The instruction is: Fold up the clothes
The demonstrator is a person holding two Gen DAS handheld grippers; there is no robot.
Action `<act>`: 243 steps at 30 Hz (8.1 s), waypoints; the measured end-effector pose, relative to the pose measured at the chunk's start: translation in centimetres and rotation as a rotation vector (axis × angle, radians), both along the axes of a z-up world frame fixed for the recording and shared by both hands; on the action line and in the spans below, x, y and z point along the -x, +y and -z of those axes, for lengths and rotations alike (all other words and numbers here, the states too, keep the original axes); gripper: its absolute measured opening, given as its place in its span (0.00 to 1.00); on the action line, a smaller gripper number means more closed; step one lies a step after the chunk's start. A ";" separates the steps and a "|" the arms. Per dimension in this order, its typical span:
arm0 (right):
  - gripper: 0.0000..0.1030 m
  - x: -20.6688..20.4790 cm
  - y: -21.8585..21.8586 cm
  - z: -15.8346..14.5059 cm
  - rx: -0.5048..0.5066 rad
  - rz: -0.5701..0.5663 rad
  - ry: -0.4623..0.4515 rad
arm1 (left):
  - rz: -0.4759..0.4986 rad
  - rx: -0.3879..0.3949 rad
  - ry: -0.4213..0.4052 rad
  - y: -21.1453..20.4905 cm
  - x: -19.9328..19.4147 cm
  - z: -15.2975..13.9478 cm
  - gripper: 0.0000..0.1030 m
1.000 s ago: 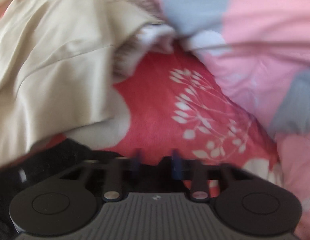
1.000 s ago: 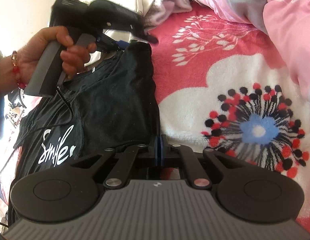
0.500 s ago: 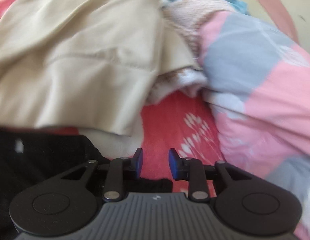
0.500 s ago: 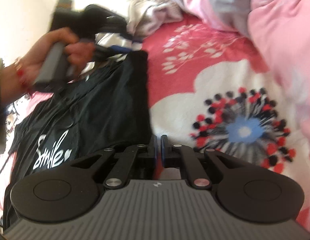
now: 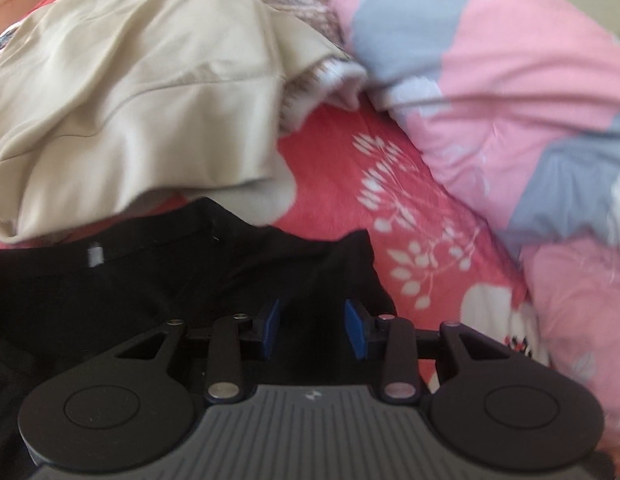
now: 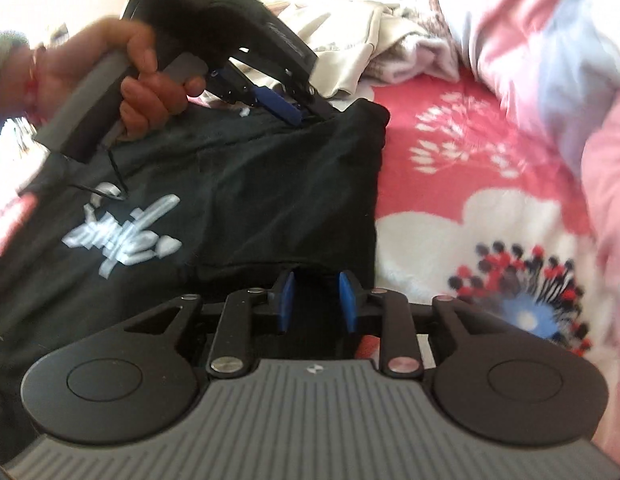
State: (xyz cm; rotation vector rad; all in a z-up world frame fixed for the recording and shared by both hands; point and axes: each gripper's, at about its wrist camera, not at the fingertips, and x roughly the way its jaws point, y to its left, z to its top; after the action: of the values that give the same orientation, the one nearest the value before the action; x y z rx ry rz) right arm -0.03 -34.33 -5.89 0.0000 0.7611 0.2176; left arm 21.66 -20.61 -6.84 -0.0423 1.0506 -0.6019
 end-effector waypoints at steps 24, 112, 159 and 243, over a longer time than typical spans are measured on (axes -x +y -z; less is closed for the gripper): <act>0.05 3.5 -1.9 -1.4 0.078 0.213 -0.085 | 0.160 0.021 -0.169 2.9 5.8 -3.7 0.37; 0.22 -9.3 10.8 -4.8 -0.254 -0.104 0.208 | -1.057 0.308 0.081 43.5 17.0 -1.3 0.62; 0.02 -20.2 31.8 -11.8 -0.386 -0.334 0.264 | -0.534 -0.093 -0.431 29.5 21.0 -4.7 0.05; 0.17 -13.3 20.2 -0.3 -0.430 -0.111 0.446 | -0.408 -0.343 -0.457 28.7 22.1 -1.4 0.38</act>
State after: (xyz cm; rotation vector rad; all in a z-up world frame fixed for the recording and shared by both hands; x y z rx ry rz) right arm 13.22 -14.11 -5.61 0.4265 1.1461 0.4936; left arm -0.45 8.07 -5.46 0.1713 0.6586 -0.0464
